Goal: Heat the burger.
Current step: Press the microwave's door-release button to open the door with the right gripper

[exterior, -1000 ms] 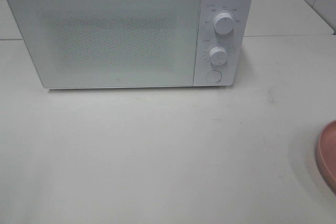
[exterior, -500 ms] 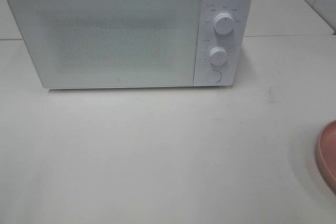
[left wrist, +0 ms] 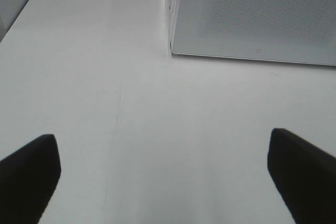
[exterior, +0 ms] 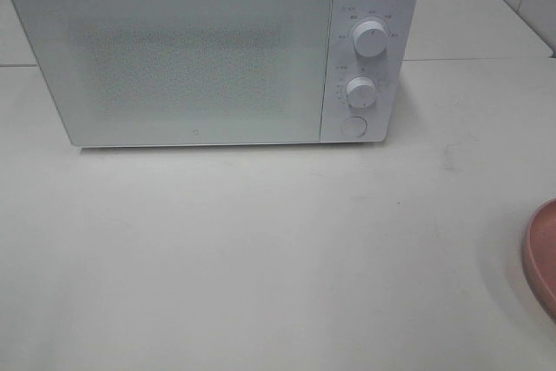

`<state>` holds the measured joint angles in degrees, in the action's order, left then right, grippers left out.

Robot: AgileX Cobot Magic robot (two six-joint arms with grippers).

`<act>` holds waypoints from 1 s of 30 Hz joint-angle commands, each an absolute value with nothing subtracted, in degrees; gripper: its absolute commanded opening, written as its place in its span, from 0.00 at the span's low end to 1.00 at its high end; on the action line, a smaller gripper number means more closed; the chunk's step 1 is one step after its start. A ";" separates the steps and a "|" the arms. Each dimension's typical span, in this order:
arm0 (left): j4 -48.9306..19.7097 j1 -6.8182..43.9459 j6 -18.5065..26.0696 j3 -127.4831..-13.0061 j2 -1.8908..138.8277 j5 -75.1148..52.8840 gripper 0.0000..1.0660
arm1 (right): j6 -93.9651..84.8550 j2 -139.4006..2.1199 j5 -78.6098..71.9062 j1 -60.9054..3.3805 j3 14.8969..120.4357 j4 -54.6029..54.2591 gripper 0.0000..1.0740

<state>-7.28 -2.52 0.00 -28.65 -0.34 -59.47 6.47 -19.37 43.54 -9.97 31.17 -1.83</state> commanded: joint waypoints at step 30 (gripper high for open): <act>-7.51 -2.64 0.00 -28.53 -1.72 -59.19 0.94 | 6.42 -47.67 14.84 -9.63 31.46 -2.12 0.70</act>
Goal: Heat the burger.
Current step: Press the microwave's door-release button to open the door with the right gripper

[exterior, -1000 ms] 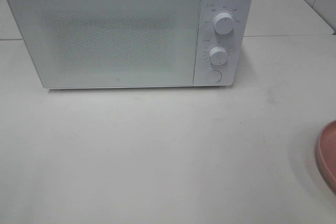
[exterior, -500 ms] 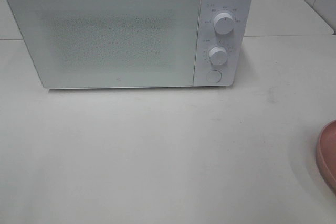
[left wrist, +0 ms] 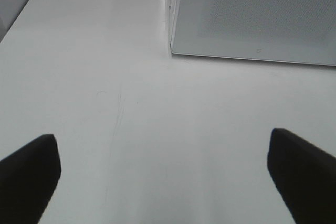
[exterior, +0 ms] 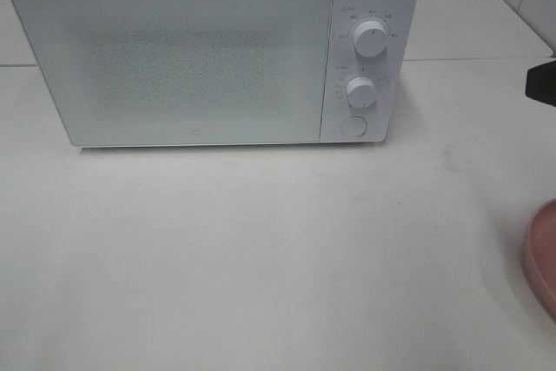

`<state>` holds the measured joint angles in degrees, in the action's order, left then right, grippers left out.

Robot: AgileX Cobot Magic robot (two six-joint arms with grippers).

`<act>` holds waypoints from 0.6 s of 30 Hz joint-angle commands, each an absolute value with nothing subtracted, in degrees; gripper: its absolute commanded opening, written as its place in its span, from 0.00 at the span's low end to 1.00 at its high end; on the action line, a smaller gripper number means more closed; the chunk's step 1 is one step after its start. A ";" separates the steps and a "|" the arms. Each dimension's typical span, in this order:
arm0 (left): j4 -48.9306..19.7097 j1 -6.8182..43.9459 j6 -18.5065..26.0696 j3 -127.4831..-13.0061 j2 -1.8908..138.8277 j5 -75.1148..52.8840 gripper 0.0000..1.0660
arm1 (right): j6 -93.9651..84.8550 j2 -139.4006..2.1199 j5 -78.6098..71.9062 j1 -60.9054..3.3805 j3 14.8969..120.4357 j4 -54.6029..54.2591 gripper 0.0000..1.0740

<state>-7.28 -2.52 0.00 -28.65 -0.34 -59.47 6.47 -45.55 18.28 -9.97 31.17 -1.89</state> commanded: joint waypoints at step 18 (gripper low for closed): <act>-7.51 -2.64 0.00 -28.53 -1.72 -59.19 0.94 | 5.73 -66.23 -2.92 -9.63 31.46 -1.20 0.70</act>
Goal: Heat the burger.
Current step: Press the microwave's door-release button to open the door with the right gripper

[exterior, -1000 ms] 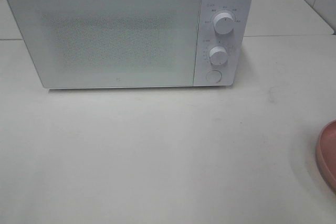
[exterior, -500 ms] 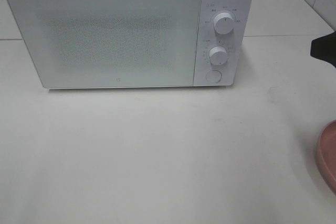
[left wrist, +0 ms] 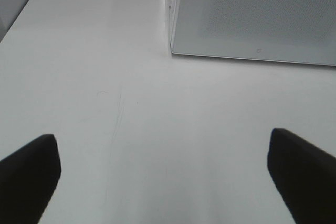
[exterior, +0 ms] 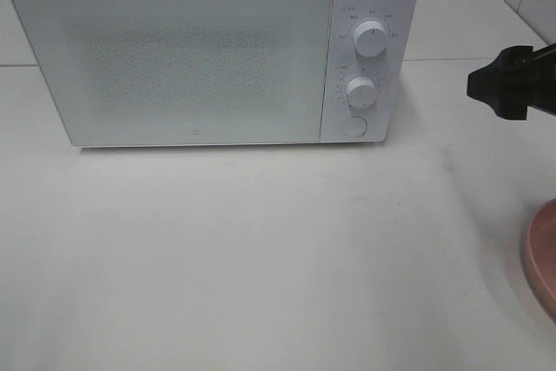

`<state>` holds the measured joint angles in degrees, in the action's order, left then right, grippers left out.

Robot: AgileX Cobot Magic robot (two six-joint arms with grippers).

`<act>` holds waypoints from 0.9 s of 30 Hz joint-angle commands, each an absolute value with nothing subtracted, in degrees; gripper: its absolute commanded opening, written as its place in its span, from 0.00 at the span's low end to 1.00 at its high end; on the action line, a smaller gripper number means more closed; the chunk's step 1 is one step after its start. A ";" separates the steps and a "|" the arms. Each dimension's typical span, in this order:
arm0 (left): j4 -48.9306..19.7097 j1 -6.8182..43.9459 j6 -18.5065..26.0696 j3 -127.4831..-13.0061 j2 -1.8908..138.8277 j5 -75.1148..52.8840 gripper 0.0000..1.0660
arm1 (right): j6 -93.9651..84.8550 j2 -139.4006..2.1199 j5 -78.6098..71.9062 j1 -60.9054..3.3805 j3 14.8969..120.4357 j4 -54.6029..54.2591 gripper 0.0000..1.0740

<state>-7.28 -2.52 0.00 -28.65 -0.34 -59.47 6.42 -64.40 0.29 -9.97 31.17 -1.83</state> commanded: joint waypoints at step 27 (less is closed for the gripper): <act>-7.51 -2.64 0.00 -28.53 -1.72 -59.19 0.94 | -15.36 -90.64 -47.50 -31.57 24.01 -29.11 0.70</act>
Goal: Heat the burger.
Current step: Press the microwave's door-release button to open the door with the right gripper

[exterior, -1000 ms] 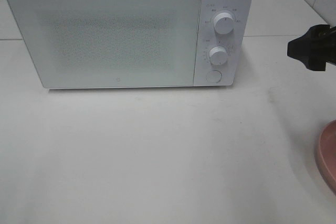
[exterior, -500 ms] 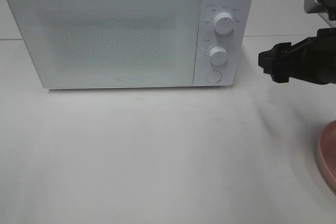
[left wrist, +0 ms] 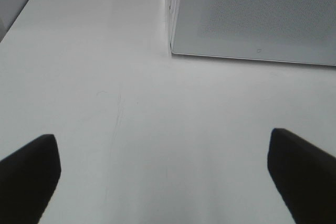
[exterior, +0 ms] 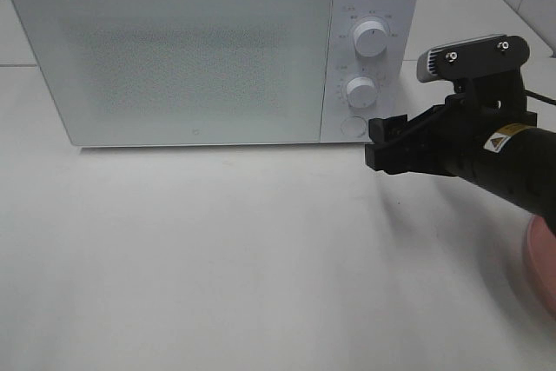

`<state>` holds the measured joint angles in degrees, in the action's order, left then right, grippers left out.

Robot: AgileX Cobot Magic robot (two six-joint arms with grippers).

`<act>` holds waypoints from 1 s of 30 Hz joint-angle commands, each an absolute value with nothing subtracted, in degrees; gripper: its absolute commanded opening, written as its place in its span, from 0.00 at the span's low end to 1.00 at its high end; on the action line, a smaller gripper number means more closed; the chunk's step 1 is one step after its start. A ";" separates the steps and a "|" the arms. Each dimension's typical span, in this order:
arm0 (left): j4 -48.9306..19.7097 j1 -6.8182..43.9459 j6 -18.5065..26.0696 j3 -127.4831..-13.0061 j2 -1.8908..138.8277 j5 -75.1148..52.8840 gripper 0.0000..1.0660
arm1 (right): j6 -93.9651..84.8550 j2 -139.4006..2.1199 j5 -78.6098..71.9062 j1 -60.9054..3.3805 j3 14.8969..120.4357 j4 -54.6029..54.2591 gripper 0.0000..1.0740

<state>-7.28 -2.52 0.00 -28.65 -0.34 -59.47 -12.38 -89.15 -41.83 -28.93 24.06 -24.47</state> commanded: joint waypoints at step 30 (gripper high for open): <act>-7.51 -2.64 0.00 -28.53 -1.72 -59.19 0.94 | -5.79 -98.95 -68.35 -47.21 24.18 -50.25 0.68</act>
